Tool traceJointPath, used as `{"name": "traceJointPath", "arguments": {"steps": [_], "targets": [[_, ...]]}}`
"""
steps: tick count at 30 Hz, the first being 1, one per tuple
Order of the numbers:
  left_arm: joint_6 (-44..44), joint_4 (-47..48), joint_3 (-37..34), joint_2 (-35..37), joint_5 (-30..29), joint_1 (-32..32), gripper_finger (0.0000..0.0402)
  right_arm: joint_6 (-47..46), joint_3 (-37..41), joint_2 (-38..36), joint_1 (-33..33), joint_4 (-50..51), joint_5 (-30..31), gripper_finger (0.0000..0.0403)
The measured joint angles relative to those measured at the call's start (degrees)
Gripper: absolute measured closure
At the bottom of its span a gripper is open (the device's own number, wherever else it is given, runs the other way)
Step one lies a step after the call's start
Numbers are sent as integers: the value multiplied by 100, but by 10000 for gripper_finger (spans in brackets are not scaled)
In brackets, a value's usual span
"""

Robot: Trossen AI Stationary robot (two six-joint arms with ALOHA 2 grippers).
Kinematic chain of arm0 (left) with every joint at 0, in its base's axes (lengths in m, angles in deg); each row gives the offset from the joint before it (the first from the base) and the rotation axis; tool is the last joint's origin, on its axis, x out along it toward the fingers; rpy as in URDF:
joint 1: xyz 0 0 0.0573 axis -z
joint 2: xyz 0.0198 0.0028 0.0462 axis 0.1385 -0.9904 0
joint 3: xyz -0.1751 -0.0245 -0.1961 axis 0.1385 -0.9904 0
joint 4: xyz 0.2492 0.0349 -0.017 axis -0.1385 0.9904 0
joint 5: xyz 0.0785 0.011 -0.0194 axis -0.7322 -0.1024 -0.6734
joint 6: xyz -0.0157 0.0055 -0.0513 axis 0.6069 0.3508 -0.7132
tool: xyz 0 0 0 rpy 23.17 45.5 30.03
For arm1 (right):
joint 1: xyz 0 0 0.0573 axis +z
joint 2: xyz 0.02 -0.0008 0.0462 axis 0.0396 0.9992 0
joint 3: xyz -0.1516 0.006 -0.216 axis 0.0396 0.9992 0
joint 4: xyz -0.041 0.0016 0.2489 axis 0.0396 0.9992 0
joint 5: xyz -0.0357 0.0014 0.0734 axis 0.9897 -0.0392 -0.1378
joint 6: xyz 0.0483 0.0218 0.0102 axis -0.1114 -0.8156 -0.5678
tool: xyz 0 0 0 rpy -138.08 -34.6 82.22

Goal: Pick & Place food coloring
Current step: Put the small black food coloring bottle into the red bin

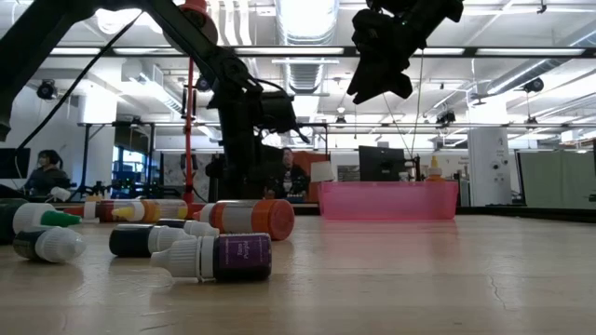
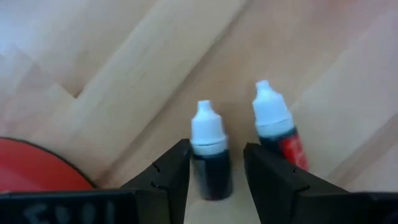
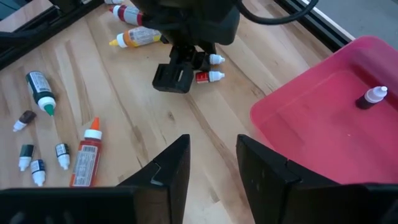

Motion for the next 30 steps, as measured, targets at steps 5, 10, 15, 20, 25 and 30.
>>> {"name": "traceJointPath", "arguments": {"steps": [5, 10, 15, 20, 25, 30], "targets": [[2, 26, 0, -2, 54, 2, 277, 1, 0, 0, 0, 0, 0, 280], [135, 59, 0, -2, 53, 2, 296, 2, 2, 0, 0, 2, 0, 282], [241, 72, 0, -2, 33, -4, 341, -12, 2, 0, 0, 4, 0, 283], [512, 56, 0, 12, 66, -2, 361, -35, 4, 0, 0, 4, -14, 283], [889, -126, -7, 292, 325, 17, 356, -26, 4, 0, 0, 15, -50, 283], [2486, -623, -45, 917, 945, 219, 356, 1384, 4, 0, 0, 10, -48, 278]]}}
